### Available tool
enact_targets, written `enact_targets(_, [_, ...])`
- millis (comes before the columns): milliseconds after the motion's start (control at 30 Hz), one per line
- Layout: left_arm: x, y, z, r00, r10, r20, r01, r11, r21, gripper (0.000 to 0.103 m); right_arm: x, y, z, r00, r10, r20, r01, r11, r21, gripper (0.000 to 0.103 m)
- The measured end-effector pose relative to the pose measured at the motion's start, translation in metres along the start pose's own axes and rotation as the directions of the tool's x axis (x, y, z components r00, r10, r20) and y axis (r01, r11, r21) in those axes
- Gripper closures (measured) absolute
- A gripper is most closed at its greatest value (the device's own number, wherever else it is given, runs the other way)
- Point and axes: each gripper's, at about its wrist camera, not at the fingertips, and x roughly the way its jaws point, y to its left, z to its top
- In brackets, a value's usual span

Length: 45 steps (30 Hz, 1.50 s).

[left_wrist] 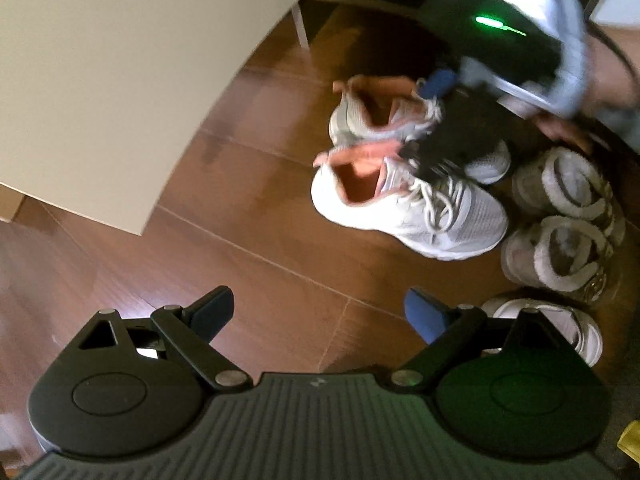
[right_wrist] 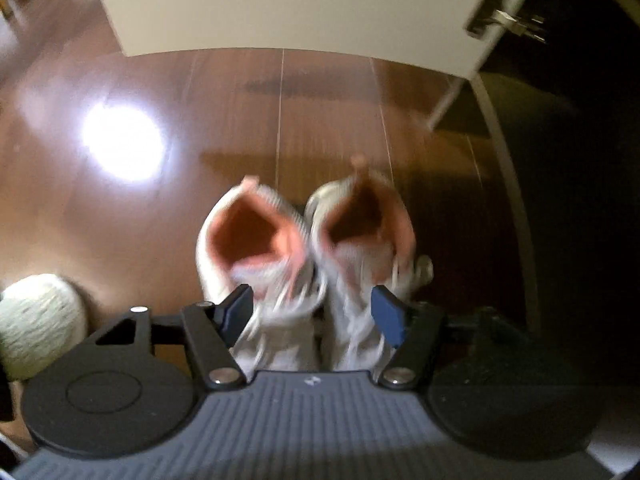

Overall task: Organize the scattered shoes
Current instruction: 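Grasp both white-pink sneakers together by their heels with the right gripper, then lift the sneaker pair into the cabinet below the suede slippers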

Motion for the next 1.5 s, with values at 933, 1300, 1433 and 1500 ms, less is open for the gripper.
enact_targets(933, [0.035, -0.040, 0.027, 0.989, -0.064, 0.135, 0.026, 0.964, 0.265, 0.008, -0.088, -0.110, -0.061, 0.992, -0.127, 0.023, 0.016, 0.297, 0.955, 0.082])
enact_targets(1300, [0.152, -0.080, 0.104, 0.907, -0.270, 0.323, 0.134, 0.913, 0.386, 0.009, -0.078, -0.169, -0.056, 0.928, -0.362, -0.088, 0.136, 0.108, 0.985, 0.080])
enact_targets(1433, [0.160, -0.083, 0.116, 0.843, -0.309, 0.441, 0.136, 0.915, 0.379, 0.009, -0.072, -0.166, -0.054, 0.897, -0.431, -0.101, 0.180, 0.147, 0.973, 0.077])
enact_targets(1500, [0.162, -0.084, 0.121, 0.801, -0.326, 0.502, 0.137, 0.916, 0.377, 0.008, -0.068, -0.164, -0.054, 0.865, -0.492, -0.096, 0.213, 0.187, 0.959, 0.075])
